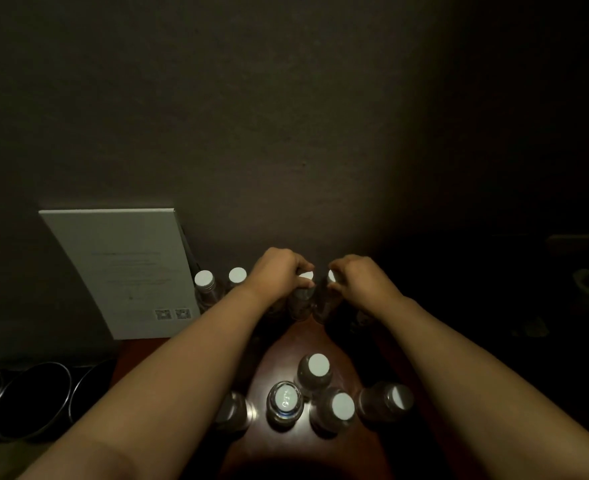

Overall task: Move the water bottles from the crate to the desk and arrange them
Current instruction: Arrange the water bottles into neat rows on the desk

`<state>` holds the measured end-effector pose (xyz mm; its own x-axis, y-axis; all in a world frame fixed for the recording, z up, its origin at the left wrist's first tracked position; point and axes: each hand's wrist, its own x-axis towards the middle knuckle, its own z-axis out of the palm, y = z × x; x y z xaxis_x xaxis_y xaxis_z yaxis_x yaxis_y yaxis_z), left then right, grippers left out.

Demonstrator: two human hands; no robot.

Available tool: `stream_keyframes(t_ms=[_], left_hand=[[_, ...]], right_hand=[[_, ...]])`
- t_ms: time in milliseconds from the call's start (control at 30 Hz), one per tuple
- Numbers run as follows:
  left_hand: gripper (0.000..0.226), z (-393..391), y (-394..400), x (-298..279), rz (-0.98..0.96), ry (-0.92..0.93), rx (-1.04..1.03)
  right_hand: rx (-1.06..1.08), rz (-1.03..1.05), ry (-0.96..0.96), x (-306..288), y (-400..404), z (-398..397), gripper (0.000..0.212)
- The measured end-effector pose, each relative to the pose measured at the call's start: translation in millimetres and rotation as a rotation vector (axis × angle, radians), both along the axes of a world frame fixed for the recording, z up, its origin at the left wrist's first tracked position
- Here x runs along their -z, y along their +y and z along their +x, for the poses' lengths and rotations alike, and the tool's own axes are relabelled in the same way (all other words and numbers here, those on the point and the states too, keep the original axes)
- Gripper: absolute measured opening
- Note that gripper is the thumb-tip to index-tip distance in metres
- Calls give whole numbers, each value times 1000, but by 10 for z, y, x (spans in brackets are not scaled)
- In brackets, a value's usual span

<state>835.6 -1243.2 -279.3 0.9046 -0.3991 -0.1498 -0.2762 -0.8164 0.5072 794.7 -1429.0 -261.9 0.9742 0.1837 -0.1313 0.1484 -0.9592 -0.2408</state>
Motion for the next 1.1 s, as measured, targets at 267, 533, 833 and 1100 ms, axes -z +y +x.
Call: stream_keyframes(t_ms=[267, 533, 833, 1100], left_hand=[[45, -8, 8, -32, 9, -11, 13], [45, -21, 2, -49, 25, -9, 17], [44, -25, 5, -48, 3, -4, 2], [44, -20, 0, -56, 1, 3, 8]], right_hand=[[46, -20, -17, 37, 35, 4, 36], [25, -28, -9, 5, 40, 40, 35], [19, -36, 7, -36, 40, 48, 25], [12, -45, 25, -42, 25, 36, 24]])
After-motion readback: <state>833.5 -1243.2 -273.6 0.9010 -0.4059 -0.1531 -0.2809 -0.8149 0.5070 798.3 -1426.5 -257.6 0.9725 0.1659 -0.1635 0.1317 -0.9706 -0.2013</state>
